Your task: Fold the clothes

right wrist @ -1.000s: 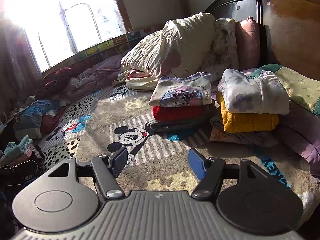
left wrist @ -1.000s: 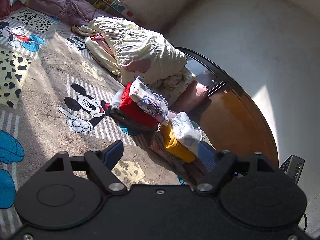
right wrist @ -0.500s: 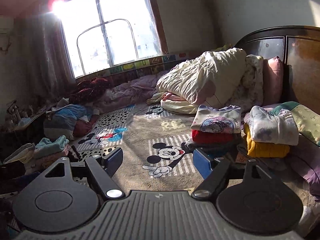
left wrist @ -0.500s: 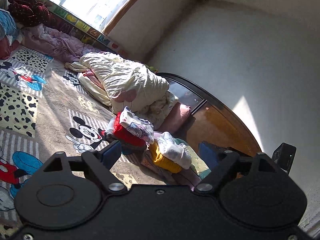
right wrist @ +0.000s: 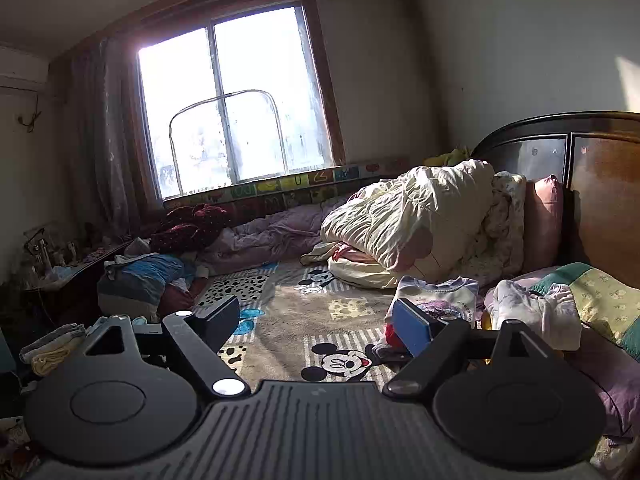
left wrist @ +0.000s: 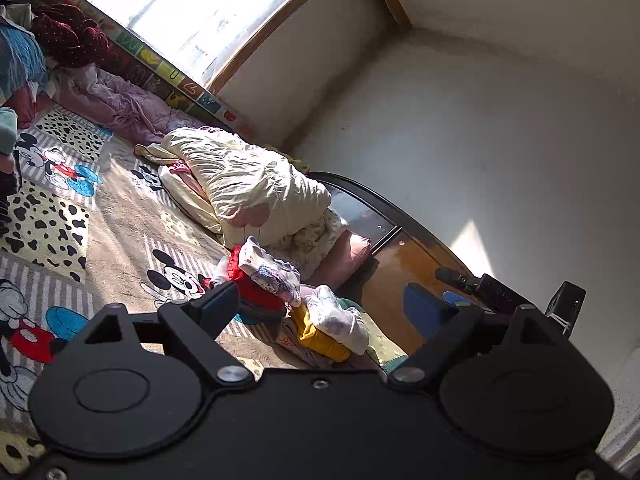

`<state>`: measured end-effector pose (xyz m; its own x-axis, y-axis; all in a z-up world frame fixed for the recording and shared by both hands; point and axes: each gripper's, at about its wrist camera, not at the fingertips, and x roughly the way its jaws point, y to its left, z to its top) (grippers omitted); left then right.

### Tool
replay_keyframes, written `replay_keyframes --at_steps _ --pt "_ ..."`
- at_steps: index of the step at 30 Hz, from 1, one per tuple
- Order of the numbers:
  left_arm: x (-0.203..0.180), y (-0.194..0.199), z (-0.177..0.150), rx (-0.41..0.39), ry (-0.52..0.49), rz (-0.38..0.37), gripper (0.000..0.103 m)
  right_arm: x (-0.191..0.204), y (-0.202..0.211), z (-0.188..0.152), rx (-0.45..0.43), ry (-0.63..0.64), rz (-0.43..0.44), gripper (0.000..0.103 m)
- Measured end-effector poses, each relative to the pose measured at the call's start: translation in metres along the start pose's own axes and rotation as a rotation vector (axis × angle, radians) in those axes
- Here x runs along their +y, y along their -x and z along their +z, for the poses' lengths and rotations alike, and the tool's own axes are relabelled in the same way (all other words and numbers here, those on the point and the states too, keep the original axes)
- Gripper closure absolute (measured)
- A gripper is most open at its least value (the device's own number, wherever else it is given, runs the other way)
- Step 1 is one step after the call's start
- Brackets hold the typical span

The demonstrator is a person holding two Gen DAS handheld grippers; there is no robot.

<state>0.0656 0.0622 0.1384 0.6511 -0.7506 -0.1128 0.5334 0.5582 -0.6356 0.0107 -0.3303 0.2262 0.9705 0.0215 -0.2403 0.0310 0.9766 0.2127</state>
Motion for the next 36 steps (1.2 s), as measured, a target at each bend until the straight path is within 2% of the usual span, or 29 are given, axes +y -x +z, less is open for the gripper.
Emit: replay_keyframes --at_steps 3,8,16,22,28,33,36 --pt "0.006 -0.01 0.002 0.026 0.016 0.021 0.012 -0.005 -0.004 0.0 -0.01 0.006 -0.034 0.02" --pt "0.003 -0.022 0.003 0.058 -0.001 0.008 0.012 -0.016 -0.024 -0.005 0.008 0.004 -0.09 0.02" --pt "-0.015 -0.047 0.01 0.131 -0.048 -0.017 0.012 -0.029 -0.055 0.004 0.033 0.009 -0.122 0.02" --pt "-0.031 -0.068 0.007 0.194 -0.081 -0.048 0.012 -0.045 -0.093 0.01 0.064 0.051 -0.224 0.02" --pt "-0.047 -0.076 0.013 0.23 -0.092 -0.086 0.012 -0.069 -0.106 0.009 0.099 -0.003 -0.296 0.02" --pt "-0.061 -0.079 0.024 0.232 -0.141 -0.108 0.012 -0.073 -0.099 0.014 0.083 -0.026 -0.326 0.02" --pt "-0.067 -0.076 0.036 0.178 -0.193 -0.082 0.012 -0.074 -0.091 0.014 0.082 -0.047 -0.315 0.02"
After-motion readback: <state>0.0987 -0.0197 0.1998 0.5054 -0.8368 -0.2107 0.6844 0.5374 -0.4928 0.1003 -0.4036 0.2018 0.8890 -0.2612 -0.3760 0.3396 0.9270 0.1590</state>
